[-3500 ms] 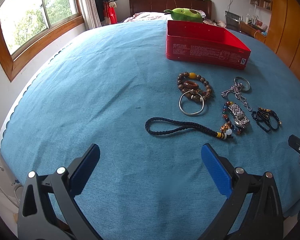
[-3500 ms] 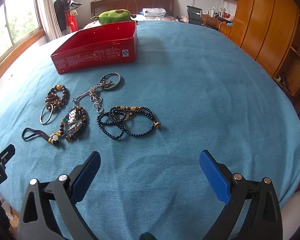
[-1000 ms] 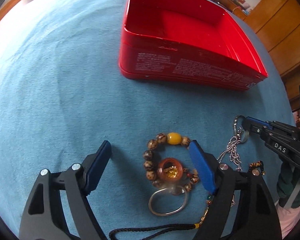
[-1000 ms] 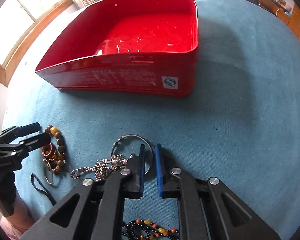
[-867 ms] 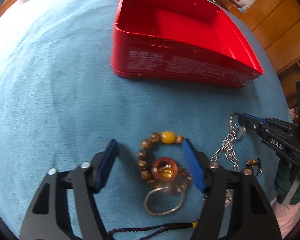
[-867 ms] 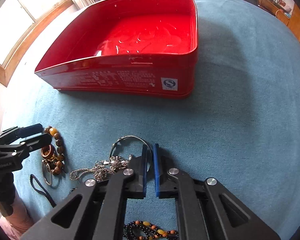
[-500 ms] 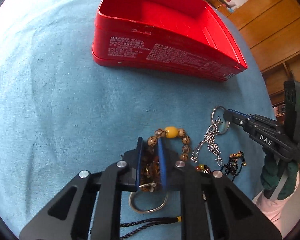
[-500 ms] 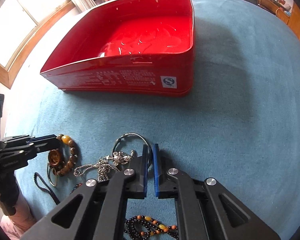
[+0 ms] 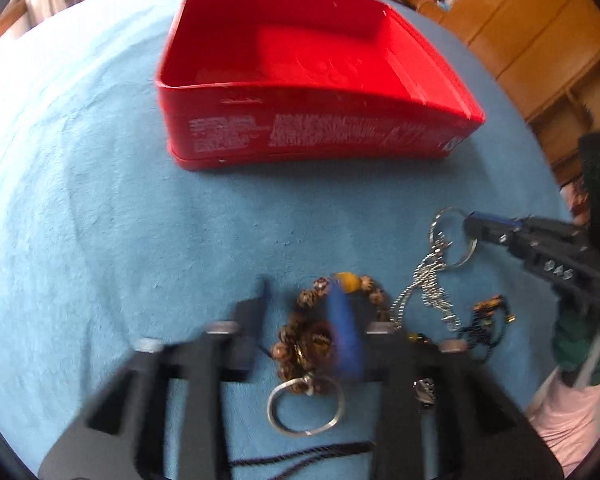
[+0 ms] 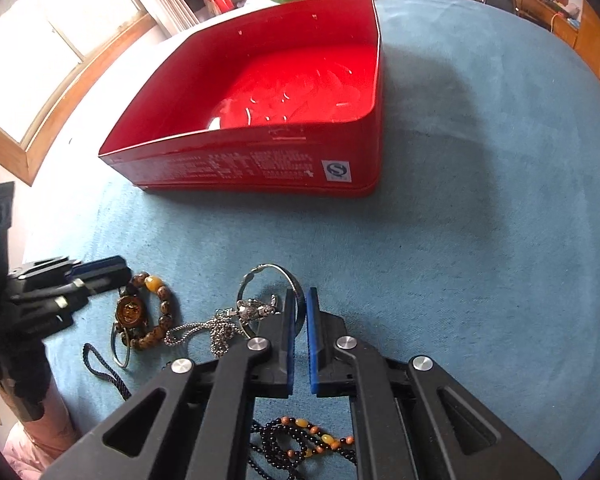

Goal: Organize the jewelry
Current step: 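Lift the bead bracelet with the left tool while the right tool lifts the silver chain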

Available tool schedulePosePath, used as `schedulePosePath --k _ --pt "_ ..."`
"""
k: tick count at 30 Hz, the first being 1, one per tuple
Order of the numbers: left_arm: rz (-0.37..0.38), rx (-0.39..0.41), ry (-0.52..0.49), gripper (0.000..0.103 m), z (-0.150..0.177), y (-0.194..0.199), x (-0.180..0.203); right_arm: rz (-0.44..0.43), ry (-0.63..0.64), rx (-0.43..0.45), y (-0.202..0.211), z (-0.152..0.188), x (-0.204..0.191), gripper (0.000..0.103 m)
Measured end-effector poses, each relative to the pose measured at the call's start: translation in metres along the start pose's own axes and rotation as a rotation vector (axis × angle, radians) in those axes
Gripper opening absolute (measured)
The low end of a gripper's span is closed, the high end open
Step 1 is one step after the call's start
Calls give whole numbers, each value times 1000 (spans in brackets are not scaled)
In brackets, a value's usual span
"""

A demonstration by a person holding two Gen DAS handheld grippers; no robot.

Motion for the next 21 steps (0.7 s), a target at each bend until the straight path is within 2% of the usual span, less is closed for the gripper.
schedulePosePath --k 6,9,10,12,16,20,21 --pt "-31 -8 -76 44 -7 -11 17 1 -5 0 -5 -3 1 5" --pt "-72 -2 -142 28 -8 -18 33 0 -13 1 -3 -4 2 5" --pt "-90 -7 -155 14 -8 -20 35 0 -16 0 -3 -3 2 5" --pt "-137 9 -179 10 -9 -21 40 1 -20 -3 -4 -3 3 5" --pt "-91 32 -107 9 -16 -15 39 -9 -23 5 1 -2 1 5" --pt "-51 122 -65 9 -22 18 31 -25 -3 42 18 -4 -5 5" --pt "-39 147 -62 9 -17 27 39 -27 0 48 21 -4 -5 5"
Point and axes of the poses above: each gripper's, at about its wrist camera, not at the fingertips, and y roughly against the way its jaws point, x to its right, z to its underside, the point moved 7 cm from there along -y, roughly the way its jaws point, and after that the axes turned 2 degrees about -z, right-handed, at the moved point
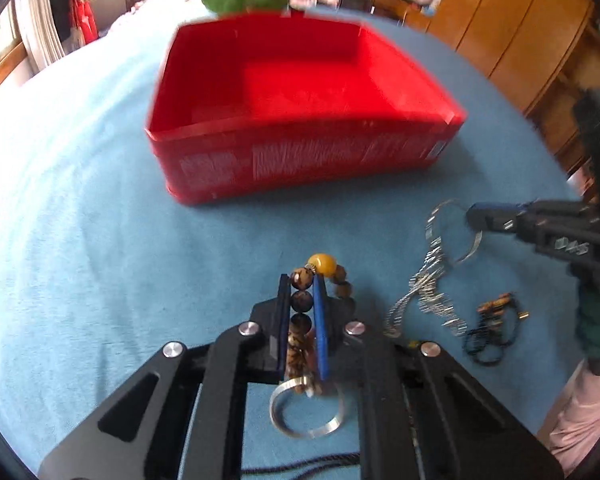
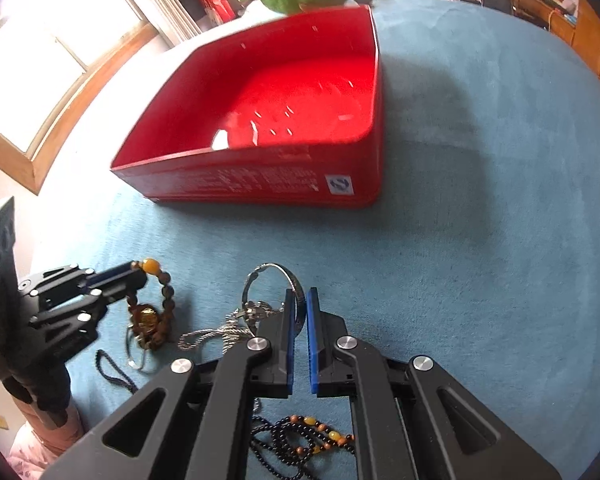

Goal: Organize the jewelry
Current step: 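Lift the bead bracelet with the left tool while the right tool lifts the silver chain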

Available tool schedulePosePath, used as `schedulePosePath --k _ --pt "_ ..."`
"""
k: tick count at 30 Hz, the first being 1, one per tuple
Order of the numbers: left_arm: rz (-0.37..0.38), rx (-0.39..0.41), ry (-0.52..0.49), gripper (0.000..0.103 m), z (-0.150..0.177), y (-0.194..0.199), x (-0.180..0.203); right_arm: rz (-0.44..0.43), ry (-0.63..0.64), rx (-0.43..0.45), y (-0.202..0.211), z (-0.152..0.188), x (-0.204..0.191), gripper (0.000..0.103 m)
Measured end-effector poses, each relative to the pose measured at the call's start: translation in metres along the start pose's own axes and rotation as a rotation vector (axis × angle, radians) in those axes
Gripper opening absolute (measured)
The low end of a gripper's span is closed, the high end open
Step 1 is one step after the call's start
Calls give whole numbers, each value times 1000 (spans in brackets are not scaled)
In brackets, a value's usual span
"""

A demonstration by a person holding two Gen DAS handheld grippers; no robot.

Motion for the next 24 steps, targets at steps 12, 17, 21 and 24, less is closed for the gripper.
schedulePosePath --k 12,17,21,24 --pt "52 203 -5 9 -3 99 11 -8 47 81 40 -2 -20 5" --pt "61 216 -7 9 2 103 4 -2 59 116 59 -6 -24 5" --pt "66 222 1 9 3 105 2 4 73 141 68 -5 -27 5" --pt "70 221 4 9 2 100 1 45 82 130 61 -2 -25 5"
Point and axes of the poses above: each gripper's, at about its wrist camera, not at the fingertips, and y roughly against the way its jaws point, x to its right, z to its underside, the point moved 7 cm from there along -y, roughly the way its jaws point, and after that the axes turned 2 degrees about -z, right-handed, at the moved point
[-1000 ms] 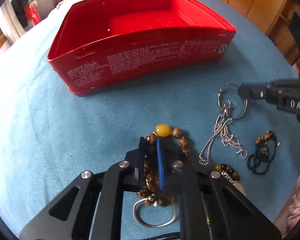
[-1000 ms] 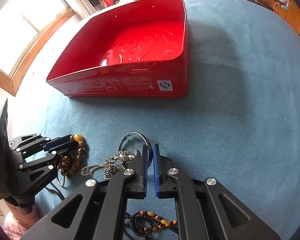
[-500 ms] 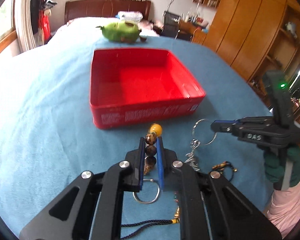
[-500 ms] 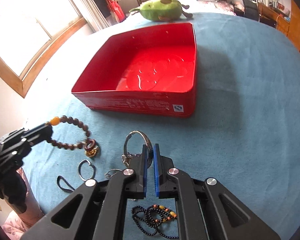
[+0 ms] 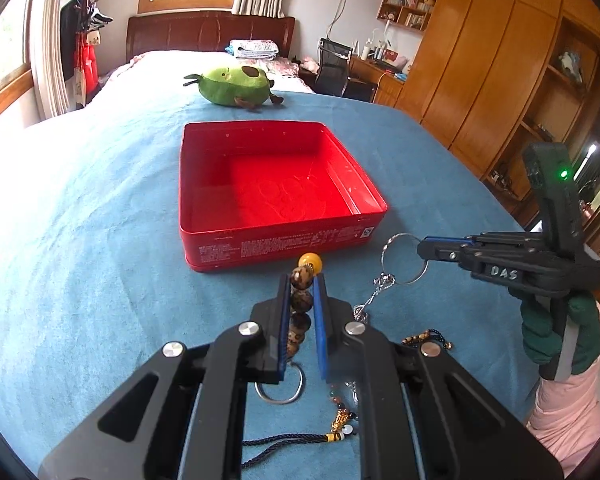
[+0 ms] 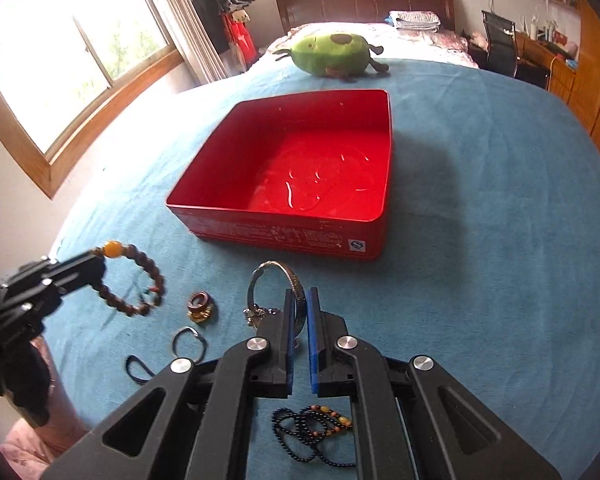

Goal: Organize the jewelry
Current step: 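Lift the bead bracelet with the left tool while the right tool lifts the silver chain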

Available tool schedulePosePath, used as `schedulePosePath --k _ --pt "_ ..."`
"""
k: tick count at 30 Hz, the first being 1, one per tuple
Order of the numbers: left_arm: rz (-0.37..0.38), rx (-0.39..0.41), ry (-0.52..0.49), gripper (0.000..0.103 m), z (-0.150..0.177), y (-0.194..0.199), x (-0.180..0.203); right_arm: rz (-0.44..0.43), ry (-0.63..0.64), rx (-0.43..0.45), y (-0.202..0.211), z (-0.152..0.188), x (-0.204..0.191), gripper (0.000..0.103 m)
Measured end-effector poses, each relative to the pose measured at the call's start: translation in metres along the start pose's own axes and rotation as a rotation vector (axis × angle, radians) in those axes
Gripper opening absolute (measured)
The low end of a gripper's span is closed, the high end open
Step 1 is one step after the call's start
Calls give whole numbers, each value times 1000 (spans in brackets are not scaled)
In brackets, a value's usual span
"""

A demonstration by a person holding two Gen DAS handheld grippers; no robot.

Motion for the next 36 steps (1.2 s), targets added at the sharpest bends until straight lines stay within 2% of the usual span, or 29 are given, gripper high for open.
schedulePosePath --k 3,6,7,11,13,16,20,22,27,31,34,36 --pt "4 -9 4 9 2 -3 -2 73 52 -11 -12 5 0 5" --pt "8 -15 6 9 4 -5 -2 14 116 -12 -12 12 -12 6" --pt "9 -15 7 9 4 -5 -2 18 127 -15 -12 14 -14 6" --pt "12 -15 9 9 4 -5 -3 88 77 -23 -16 16 4 5" --pt "11 -16 8 9 4 -7 -3 147 58 9 -10 10 17 6" --pt "13 -23 9 9 5 -10 -4 97 35 50 6 4 21 6" --pt "22 -25 11 9 6 -12 -2 110 56 94 24 0 19 6" --pt "27 -26 9 9 6 -13 0 95 62 64 16 4 16 6" --pt "39 -39 4 9 9 -18 5 126 21 -66 -24 27 30 5" --pt "39 -53 -1 9 13 -23 6 187 -11 -110 -40 38 48 5" --pt "40 -61 2 9 15 -26 6 222 -14 -105 -37 39 54 10" --pt "41 -61 6 9 15 -26 5 239 7 -65 -26 34 49 28"
Point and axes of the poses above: each gripper's, at about its wrist camera, not at the fingertips, and y roughly against the way its jaws point, x to its right, z to its underside, the point moved 7 cm from there along -y, roughly the way its jaws point, and after that the axes turned 2 degrees about -z, right-handed, at the moved point
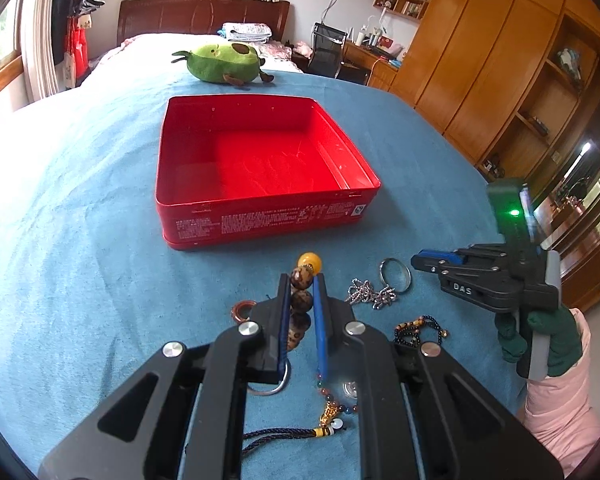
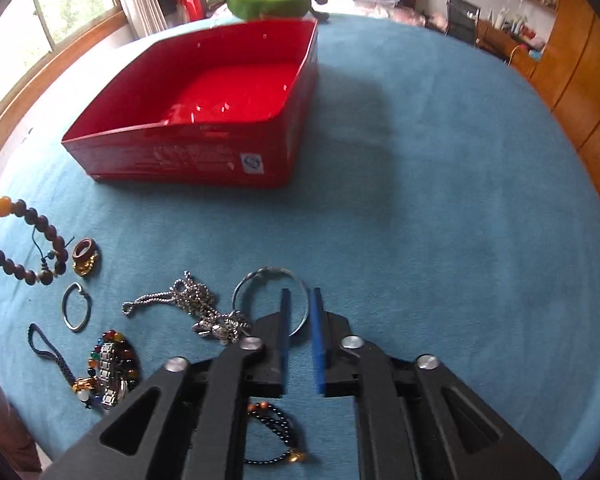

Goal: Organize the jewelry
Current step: 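Lift the bead bracelet with the left tool while the right tool lifts the silver chain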

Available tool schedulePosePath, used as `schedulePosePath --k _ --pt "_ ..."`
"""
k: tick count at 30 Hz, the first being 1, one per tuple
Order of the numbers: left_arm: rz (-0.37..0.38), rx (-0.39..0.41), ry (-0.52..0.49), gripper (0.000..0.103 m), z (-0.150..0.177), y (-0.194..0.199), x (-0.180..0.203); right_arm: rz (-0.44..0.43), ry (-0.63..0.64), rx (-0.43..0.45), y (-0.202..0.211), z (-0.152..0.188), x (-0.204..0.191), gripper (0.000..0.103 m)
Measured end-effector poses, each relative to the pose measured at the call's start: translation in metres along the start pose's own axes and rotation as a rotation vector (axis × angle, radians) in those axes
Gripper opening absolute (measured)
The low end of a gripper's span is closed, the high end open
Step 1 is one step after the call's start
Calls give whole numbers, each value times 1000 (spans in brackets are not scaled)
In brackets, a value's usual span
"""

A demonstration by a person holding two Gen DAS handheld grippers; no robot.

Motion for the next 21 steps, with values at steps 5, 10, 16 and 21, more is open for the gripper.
schedulePosePath --k 5,10,16,21 --pt "6 -2 5 9 0 -2 0 -145 78 1 12 -2 -34 35" --pt "10 -4 10 9 0 -2 0 -167 108 -69 -15 0 -52 35" --pt "12 -9 9 9 0 -5 -1 -175 126 -130 -38 5 -58 35" --pt "13 -13 14 9 0 -7 -2 -166 156 -147 -51 0 -65 28"
Point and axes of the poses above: each gripper's, at about its wrist camera, not at the fingertips, and y roughly against the way its jaws point, x to its right, z to its underside, the point moved 7 cm from there along -y, roughly the way its jaws point, and after that the axes turned 2 degrees about -z, right-handed, at the moved point
